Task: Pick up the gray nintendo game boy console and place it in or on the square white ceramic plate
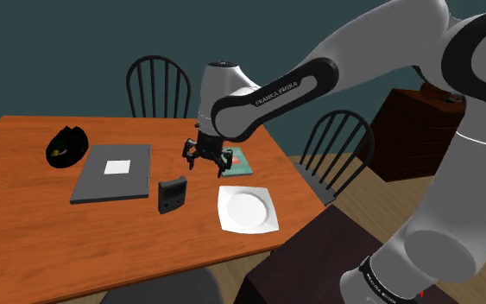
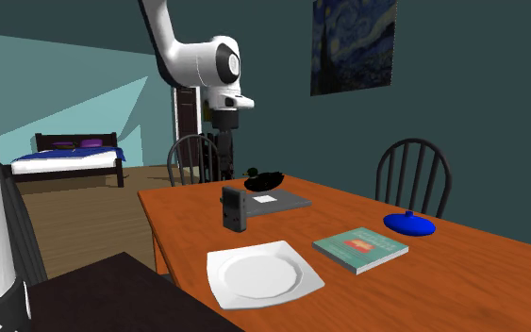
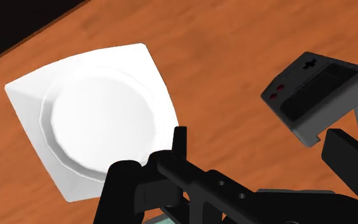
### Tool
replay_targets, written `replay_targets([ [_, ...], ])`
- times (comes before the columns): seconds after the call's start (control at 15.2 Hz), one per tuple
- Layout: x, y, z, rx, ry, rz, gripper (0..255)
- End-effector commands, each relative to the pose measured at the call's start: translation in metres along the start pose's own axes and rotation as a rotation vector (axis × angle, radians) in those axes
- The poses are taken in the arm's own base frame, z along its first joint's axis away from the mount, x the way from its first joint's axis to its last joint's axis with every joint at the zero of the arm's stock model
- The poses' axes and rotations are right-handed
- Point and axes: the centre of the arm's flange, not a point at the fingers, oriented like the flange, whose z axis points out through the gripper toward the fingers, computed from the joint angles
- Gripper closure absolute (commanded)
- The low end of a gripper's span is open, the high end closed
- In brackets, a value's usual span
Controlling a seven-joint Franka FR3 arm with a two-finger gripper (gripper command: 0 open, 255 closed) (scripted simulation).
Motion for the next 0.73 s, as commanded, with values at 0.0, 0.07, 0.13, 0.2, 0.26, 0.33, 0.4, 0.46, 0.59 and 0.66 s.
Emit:
replay_targets([
  [0.0,0.010,-0.019,0.018,0.004,0.002,0.051,0],
  [0.07,0.014,-0.028,0.026,0.006,0.002,0.074,0],
  [0.13,0.019,-0.037,0.034,0.009,0.002,0.098,0],
  [0.2,0.023,-0.046,0.042,0.011,0.003,0.121,0],
  [0.26,0.028,-0.055,0.050,0.013,0.003,0.144,0],
  [0.33,0.033,-0.064,0.058,0.016,0.004,0.168,0],
  [0.4,0.038,-0.073,0.066,0.018,0.004,0.191,0],
  [0.46,0.043,-0.081,0.074,0.020,0.005,0.214,0],
  [0.59,0.047,-0.087,0.084,0.022,0.005,0.231,0],
  [0.66,0.047,-0.087,0.090,0.022,0.005,0.231,0],
])
